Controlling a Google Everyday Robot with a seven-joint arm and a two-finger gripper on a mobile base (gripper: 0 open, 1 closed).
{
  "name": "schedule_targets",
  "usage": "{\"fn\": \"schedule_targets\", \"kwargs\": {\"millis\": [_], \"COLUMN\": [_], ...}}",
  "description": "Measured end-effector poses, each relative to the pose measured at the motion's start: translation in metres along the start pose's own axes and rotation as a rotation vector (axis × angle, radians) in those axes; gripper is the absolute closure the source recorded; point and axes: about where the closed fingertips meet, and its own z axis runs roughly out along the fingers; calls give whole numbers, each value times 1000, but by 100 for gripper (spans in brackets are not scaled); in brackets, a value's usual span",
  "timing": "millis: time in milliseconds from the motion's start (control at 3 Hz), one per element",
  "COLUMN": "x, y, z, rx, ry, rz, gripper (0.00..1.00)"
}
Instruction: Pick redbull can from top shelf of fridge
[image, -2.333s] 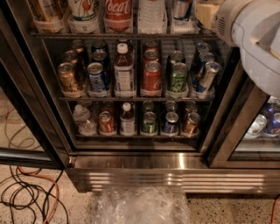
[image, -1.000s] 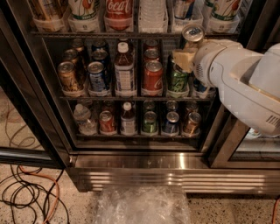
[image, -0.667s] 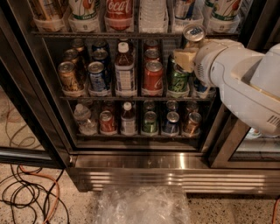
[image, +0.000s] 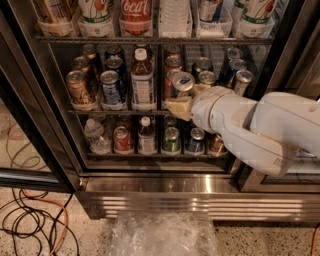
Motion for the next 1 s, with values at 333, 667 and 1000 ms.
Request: {"fn": "schedule_targets", "kwargs": {"millis": [333, 667, 1000], "x": [17, 11, 11], "y": [31, 40, 41], "z": [8, 4, 4], "rx": [-140, -197, -197], "ry": [-29, -53, -53], "rz": [15, 23, 23], "gripper": [100, 100, 100]}}
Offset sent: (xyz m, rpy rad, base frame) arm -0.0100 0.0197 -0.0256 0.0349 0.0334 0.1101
